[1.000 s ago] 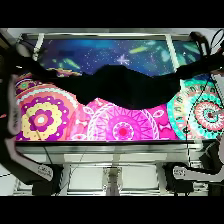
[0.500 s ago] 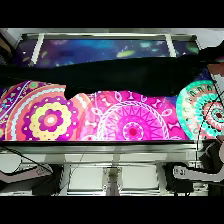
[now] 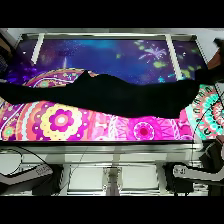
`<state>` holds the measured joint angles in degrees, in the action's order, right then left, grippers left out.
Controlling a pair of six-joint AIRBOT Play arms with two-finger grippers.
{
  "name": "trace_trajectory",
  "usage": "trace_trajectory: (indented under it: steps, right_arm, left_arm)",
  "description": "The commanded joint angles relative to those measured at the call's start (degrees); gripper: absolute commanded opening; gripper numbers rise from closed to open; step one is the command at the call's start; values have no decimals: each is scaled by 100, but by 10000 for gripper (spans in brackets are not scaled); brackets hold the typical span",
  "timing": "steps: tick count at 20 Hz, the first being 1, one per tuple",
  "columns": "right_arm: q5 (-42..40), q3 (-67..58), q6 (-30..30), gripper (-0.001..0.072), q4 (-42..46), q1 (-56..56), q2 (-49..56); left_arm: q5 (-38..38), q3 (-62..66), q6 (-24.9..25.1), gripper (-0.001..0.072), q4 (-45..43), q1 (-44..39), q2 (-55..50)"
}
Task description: Fold the clothes and pants, and hang the long-sleeved shirts on hangers.
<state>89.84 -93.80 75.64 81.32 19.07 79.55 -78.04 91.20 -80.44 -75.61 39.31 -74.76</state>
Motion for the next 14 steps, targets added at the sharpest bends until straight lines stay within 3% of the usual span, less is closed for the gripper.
trace_trajectory:
  steps: [1, 6, 10, 14]
  right_arm:
    - [55, 1021, -50, 16, -83, 17, -57]
    - [-85, 2564, -4, 17, 319, 70, -243]
    - [-85, 3298, 146, 16, 518, 654, -247]
    - [-264, 3543, 179, 17, 612, 1672, -247]
  left_arm:
    - [-90, -1244, 361, 32, -17, -245, 92]
    - [-234, -3093, 463, 33, -723, -267, 367]
    - [-551, -3908, 313, 33, -2203, -240, 365]
    - [-544, -4035, 179, 33, -2293, 55, 365]
